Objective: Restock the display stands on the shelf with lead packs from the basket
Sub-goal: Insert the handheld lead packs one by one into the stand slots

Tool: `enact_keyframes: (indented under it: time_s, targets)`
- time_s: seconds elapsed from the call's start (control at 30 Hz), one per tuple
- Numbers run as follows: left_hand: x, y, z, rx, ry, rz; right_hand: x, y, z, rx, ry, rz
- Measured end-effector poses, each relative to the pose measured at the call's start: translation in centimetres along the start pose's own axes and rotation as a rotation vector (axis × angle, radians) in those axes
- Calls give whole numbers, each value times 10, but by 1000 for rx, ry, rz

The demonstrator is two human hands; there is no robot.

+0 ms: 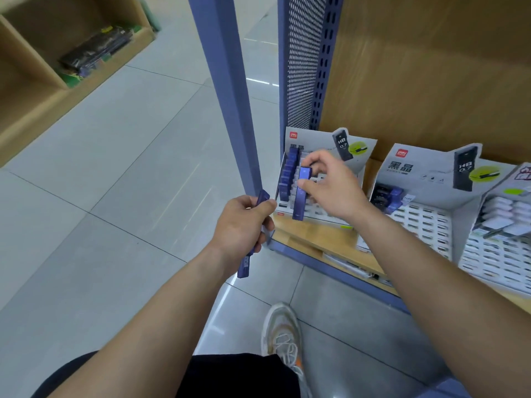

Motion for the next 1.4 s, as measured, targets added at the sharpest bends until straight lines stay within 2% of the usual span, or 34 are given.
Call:
enact_keyframes:
  time_s: [0.1, 0.37, 1.23, 1.4]
  targets:
    - [0, 1, -1, 2, -1, -3, -13, 5, -1, 53, -94, -55]
    - [0, 1, 0, 17, -19, -12, -30, 11, -9, 109, -212, -77]
    - [-1, 4, -8, 2, -68, -44, -31, 7, -18, 160, -303, -104]
    - [-1, 3, -8, 1, -68, -45, -31, 9, -18, 120, -272, -144]
Point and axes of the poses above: each hand's wrist, its own y-axis towards the middle knuckle, its own x-axis out of the back of the hand, z = x × y, the point moved 1 cm from there along y, towards the middle knuckle, and after that the axes turned 1 degree about -x, right-handed, at the moved point
